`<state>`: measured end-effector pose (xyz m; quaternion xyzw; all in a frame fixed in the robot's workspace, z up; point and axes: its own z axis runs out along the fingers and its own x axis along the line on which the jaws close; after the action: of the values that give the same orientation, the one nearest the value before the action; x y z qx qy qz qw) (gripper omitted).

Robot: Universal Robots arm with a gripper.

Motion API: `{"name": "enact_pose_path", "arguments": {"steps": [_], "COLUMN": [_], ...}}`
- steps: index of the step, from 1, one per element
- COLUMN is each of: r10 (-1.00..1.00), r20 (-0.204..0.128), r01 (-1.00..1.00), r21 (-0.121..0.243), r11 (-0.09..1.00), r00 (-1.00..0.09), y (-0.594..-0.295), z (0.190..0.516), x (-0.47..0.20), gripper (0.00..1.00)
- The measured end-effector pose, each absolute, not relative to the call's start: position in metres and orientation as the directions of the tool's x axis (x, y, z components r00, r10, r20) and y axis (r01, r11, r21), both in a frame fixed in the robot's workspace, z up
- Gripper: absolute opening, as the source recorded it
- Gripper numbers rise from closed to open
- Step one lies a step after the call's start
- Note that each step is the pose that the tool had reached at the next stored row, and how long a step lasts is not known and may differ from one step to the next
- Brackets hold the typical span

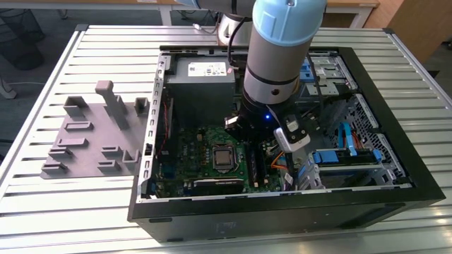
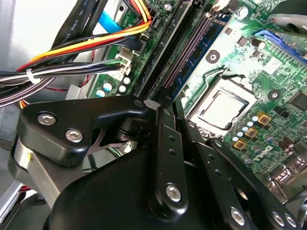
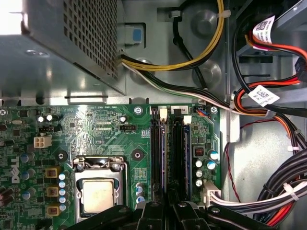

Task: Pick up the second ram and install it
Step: 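Press down the second ram until it locks into place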

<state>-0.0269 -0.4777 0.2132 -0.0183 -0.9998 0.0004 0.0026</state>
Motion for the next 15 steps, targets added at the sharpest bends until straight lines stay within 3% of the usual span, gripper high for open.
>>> {"name": "enact_pose_path", "arguments": {"steps": [15], "r10": [0.031], "r20": [0.006], "r01": [0.031], "r21": [-0.001], "r11": [1.000], "r00": [-0.999], "y": [-0.4774], "z": [0.2127], "x": [-0.0267], "gripper": [0.14]}}
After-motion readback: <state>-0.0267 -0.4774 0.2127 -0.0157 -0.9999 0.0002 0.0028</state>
